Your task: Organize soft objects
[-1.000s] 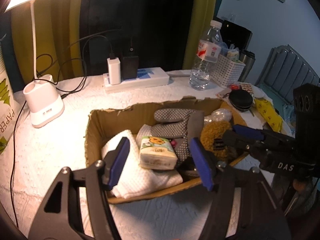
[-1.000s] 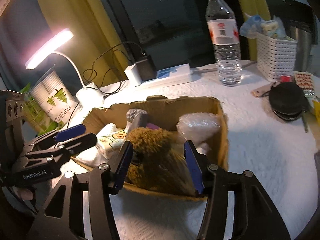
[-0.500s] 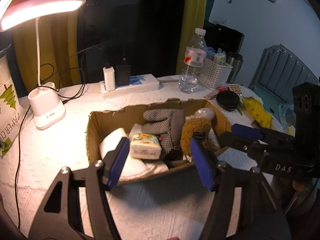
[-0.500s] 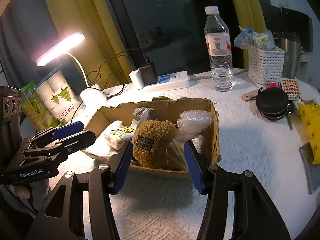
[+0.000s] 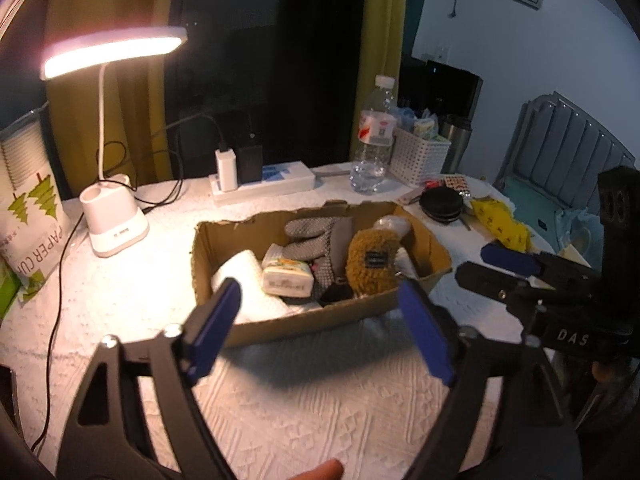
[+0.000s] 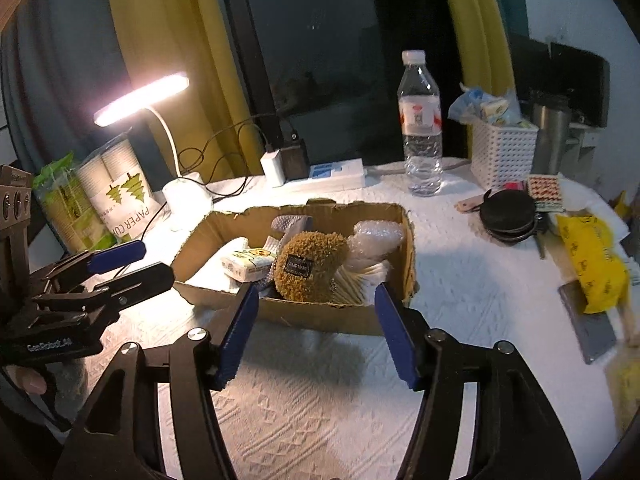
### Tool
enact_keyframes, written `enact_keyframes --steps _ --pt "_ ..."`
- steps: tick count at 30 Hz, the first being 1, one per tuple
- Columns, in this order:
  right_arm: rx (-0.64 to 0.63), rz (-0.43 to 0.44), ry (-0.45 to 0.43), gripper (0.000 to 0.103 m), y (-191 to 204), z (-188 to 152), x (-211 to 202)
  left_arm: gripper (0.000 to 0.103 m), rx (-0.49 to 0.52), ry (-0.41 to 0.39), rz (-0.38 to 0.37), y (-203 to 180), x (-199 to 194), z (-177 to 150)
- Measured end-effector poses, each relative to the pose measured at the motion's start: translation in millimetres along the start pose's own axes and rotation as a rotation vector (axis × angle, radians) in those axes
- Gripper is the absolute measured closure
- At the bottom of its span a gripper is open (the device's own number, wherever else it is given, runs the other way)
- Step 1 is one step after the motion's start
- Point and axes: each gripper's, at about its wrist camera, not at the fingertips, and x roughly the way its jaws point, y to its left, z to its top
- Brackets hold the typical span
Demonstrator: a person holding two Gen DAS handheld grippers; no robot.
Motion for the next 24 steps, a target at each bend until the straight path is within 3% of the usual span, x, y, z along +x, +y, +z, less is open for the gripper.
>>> enact_keyframes --steps 10,13,24 --pt "-0.029 -0.039 -0.061 0.038 17.3 -2.9 -37.4 0.017 0.013 -0.071 0.017 -4.1 -40.3 -2.1" --pt "-0.038 -0.06 -0.088 0.022 23.3 -1.6 -48.9 0.017 0.011 -0.103 0.025 -4.2 -54.7 -1.1" --pt "-0.084 -0.118 -0.177 0.021 41.4 5.2 -89.1 0.009 0.01 -0.162 0.065 -6.7 -91.0 7.0"
